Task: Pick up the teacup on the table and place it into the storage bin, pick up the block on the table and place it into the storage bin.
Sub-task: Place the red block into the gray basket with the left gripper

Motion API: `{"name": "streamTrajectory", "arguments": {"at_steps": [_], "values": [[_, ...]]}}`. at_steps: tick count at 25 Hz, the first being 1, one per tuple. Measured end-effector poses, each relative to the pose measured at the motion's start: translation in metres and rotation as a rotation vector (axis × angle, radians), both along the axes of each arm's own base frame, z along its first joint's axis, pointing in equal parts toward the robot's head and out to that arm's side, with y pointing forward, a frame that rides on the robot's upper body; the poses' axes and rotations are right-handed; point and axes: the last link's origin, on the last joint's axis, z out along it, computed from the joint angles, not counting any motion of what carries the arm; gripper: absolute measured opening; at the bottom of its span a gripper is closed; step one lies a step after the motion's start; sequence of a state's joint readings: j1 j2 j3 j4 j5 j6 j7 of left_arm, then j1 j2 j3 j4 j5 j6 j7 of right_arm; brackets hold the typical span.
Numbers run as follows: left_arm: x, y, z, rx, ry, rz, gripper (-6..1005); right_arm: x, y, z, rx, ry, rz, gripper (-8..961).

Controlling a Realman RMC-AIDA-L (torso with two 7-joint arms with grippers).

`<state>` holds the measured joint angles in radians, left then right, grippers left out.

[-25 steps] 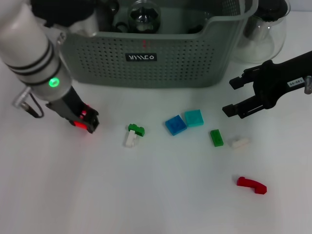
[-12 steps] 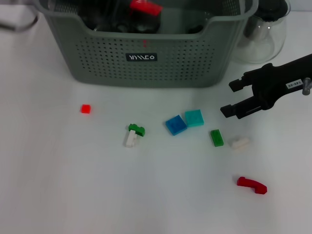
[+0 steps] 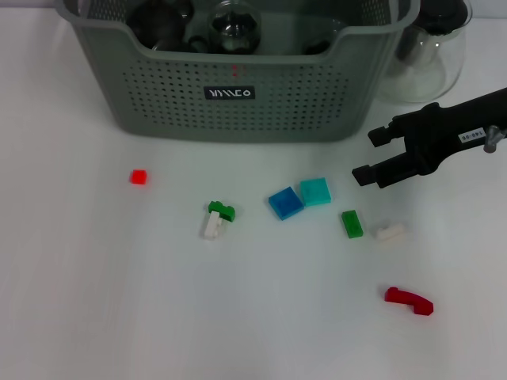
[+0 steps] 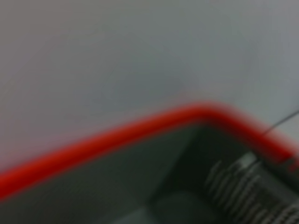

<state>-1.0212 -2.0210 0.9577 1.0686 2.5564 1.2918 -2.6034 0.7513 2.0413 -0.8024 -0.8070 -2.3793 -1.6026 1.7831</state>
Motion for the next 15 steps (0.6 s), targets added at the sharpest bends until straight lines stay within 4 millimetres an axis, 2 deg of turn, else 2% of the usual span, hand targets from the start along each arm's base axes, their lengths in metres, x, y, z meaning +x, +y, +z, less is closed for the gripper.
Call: {"name": "streamTrajectory", "arguments": {"at_steps": [1, 5, 10, 15], "values": [[-0.007, 0.011, -0.01, -0.002, 0.032, 0.038, 408, 0.0, 0.0, 0.0, 0.001, 0.0, -0.001, 908], [-0.023, 0.028, -0.035, 0.012, 0.12, 0.088, 407, -0.002, 0.002, 0.001, 0.006, -0.002, -0.001, 909], [-0.027, 0.025, -0.062, 0.027, 0.202, 0.066, 418, -0.004, 0.005, 0.002, 0.009, -0.004, 0.005, 909], [-0.028, 0.02, -0.076, 0.022, 0.236, 0.049, 436, -0.006, 0.006, 0.0, 0.013, -0.009, 0.012, 909]]}}
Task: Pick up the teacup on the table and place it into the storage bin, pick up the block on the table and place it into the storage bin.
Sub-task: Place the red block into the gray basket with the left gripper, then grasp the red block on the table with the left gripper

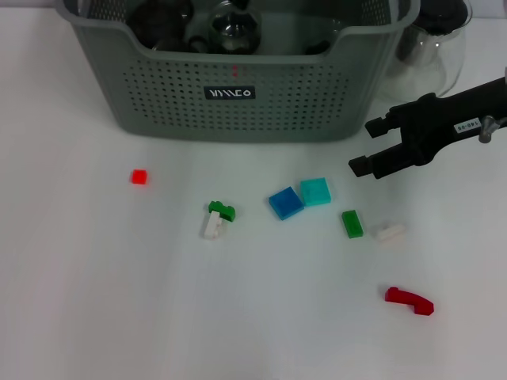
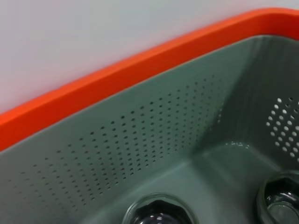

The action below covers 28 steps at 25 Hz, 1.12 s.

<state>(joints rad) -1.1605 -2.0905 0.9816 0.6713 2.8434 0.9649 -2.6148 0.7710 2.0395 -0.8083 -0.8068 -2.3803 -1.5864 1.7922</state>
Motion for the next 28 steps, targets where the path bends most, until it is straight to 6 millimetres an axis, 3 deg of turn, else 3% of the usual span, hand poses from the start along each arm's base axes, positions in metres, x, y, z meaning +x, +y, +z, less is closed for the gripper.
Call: {"name": "streamTrajectory", "arguments": {"at_steps": [5, 8, 10, 11, 12, 14, 16, 19, 24, 28], "values": [[0.005, 0.001, 0.006, 0.026, -0.016, -0.008, 455, 0.0, 0.0, -0.001, 0.0, -0.003, 0.001, 908], [0.015, 0.001, 0.028, 0.062, -0.067, -0.021, 466, 0.001, 0.0, 0.0, 0.001, -0.004, 0.0, 908], [0.024, -0.004, 0.048, 0.086, -0.126, -0.043, 682, 0.002, 0.0, 0.001, 0.003, -0.006, -0.001, 908], [0.024, -0.004, 0.048, 0.086, -0.126, -0.043, 709, 0.002, 0.0, 0.001, 0.003, -0.006, -0.002, 908], [0.036, -0.019, 0.074, 0.085, -0.211, -0.092, 735, 0.003, 0.0, 0.002, 0.004, -0.007, -0.003, 908], [0.049, -0.038, 0.099, 0.073, -0.278, -0.18, 788, 0.004, -0.001, 0.003, 0.005, -0.007, -0.005, 909], [0.057, -0.065, 0.119, 0.028, -0.323, -0.299, 841, 0.005, -0.001, 0.003, 0.005, -0.005, -0.005, 909], [0.064, -0.114, 0.141, -0.066, -0.328, -0.503, 838, 0.005, 0.0, 0.004, 0.007, -0.005, -0.006, 909], [0.045, -0.165, 0.14, -0.257, -0.249, -0.586, 836, 0.005, -0.001, 0.003, 0.007, -0.003, -0.012, 909], [0.007, -0.173, 0.118, -0.383, -0.164, -0.505, 837, 0.007, -0.003, -0.001, -0.005, 0.005, -0.026, 909]]}}
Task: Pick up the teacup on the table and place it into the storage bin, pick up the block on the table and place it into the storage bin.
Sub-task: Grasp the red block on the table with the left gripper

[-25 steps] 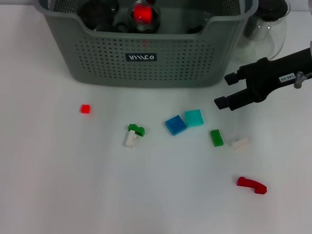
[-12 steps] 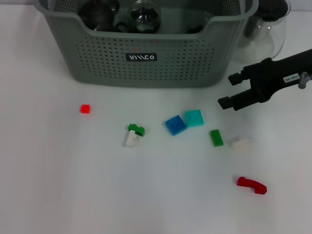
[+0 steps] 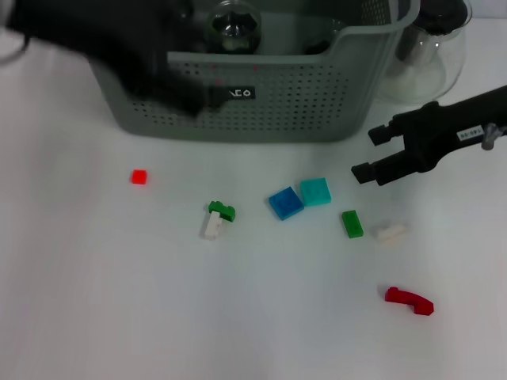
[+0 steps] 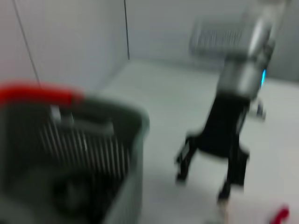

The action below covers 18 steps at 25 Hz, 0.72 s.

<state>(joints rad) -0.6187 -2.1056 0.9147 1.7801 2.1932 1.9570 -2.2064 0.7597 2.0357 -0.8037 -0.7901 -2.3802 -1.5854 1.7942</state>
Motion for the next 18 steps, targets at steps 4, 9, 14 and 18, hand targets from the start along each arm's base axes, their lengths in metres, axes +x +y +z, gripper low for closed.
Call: {"name": "streamTrajectory", "arguments": {"at_steps": [4, 9, 14, 18], "values": [[-0.037, 0.008, -0.027, -0.087, 0.103, 0.071, 837, 0.002, -0.002, -0.003, -0.01, 0.004, -0.023, 909], [-0.067, 0.026, -0.055, -0.139, 0.226, 0.12, 832, 0.002, -0.003, -0.006, -0.017, 0.014, -0.052, 909], [-0.096, 0.045, -0.08, -0.116, 0.396, 0.141, 829, 0.001, -0.004, -0.008, -0.023, 0.02, -0.07, 909], [-0.11, 0.054, -0.092, -0.117, 0.486, 0.148, 828, -0.001, -0.004, -0.01, -0.026, 0.023, -0.079, 909]]}}
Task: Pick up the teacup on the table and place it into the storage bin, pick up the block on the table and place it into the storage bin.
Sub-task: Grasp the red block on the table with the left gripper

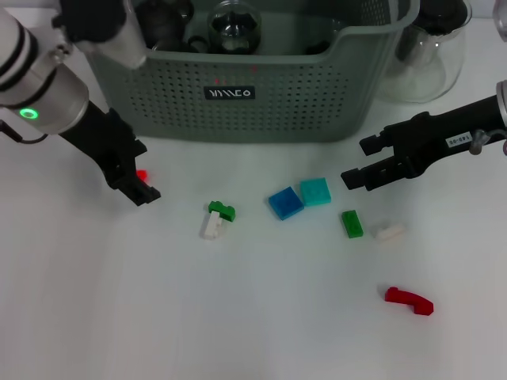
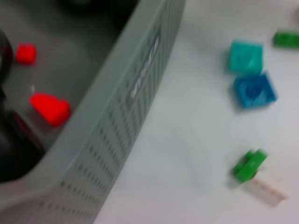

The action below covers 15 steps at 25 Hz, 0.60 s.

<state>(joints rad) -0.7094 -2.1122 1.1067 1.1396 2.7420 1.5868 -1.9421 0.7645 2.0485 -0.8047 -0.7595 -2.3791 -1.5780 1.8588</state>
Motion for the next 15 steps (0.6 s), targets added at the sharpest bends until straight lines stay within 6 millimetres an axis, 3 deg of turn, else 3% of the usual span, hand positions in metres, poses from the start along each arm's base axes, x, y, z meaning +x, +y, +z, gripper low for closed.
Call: {"name": "streamTrajectory", "arguments": {"at_steps": [15], "values": [[-0.012, 0.01, -0.018, 0.004, 0.1, -0.06, 824, 0.003, -0.001, -0.005, 0.006, 0.003, -0.02, 908]]}}
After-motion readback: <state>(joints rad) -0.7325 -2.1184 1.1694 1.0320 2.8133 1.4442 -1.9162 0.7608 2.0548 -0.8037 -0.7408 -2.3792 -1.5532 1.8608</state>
